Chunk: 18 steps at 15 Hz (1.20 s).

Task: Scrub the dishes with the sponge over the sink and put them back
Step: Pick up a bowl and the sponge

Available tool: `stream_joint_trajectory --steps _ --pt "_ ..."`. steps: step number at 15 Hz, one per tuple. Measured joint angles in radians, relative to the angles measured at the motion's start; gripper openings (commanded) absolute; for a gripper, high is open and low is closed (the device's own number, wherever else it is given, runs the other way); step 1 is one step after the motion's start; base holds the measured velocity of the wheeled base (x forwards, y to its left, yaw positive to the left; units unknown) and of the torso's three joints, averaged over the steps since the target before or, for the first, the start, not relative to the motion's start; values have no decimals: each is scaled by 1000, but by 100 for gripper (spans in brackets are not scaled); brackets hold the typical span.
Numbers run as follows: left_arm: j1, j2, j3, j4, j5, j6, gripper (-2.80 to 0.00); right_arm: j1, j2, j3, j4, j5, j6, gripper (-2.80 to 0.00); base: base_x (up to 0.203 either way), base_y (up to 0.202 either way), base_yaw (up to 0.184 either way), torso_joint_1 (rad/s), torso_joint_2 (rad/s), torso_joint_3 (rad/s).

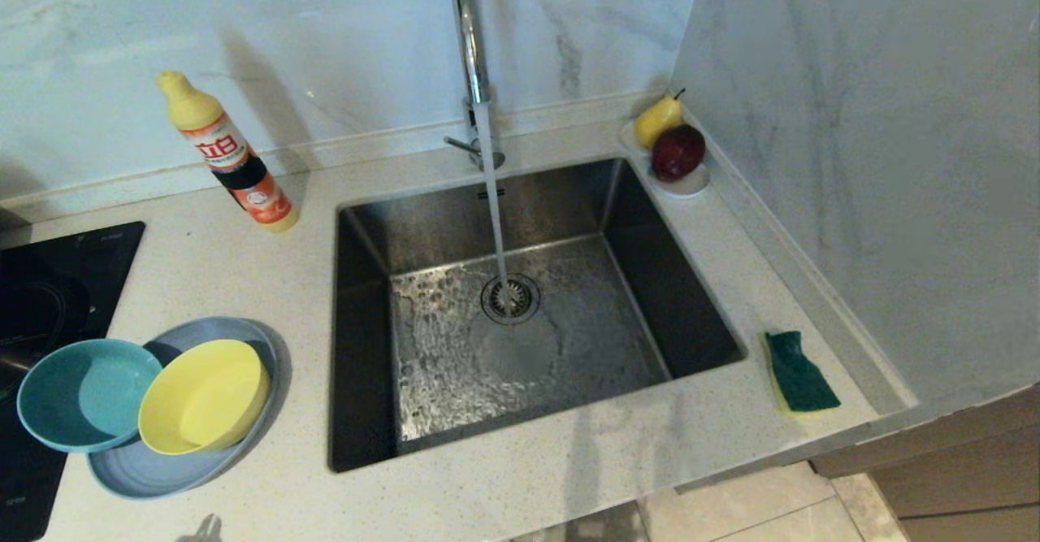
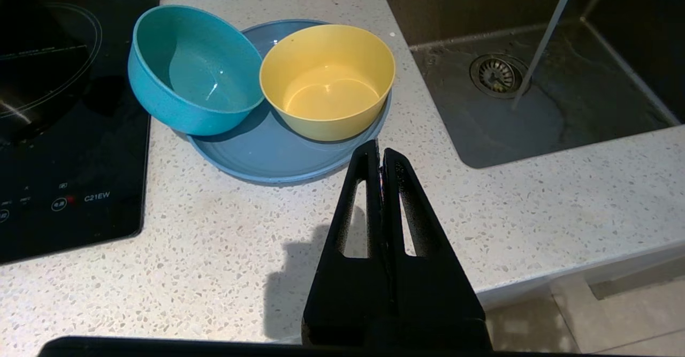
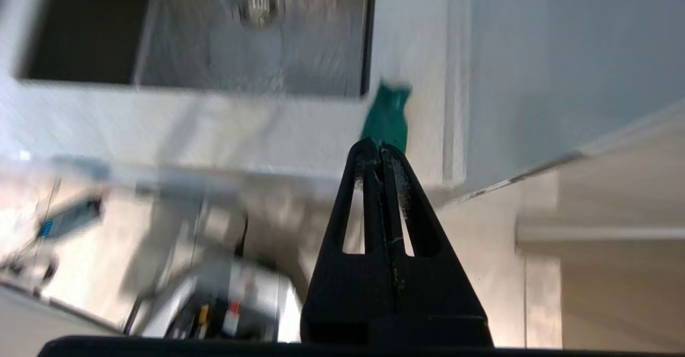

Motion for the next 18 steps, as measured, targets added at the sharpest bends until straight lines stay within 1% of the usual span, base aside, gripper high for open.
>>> stream_joint_trajectory --steps 4,5,6,7,9,10,13,15,18 --pt "0 0 0 0 0 1 -280 14 233 -19 8 -9 -50 -280 0 0 0 0 0 0" --pt "0 0 0 0 0 0 -280 22 276 -8 8 -31 -70 -280 0 0 0 0 0 0" --pt "0 0 0 0 0 0 -280 34 320 9 3 -68 -85 -280 0 0 0 0 0 0" --pt "0 0 0 0 0 -1 -280 50 360 35 -15 -110 -95 0 0 0 0 0 0 0" --pt "0 0 0 0 0 0 -280 81 424 91 -103 -175 -103 0 0 0 0 0 0 0" --pt "0 0 0 0 0 0 -280 102 447 106 -129 -185 -101 0 0 0 0 0 0 0" --pt "0 0 0 0 0 0 -280 153 505 132 -140 -196 -89 0 0 0 0 0 0 0" --pt "0 0 0 0 0 0 -280 165 543 149 -150 -197 -81 0 0 0 0 0 0 0" --pt "0 0 0 0 -1 0 -280 179 614 186 -222 -215 -52 0 0 0 0 0 0 0"
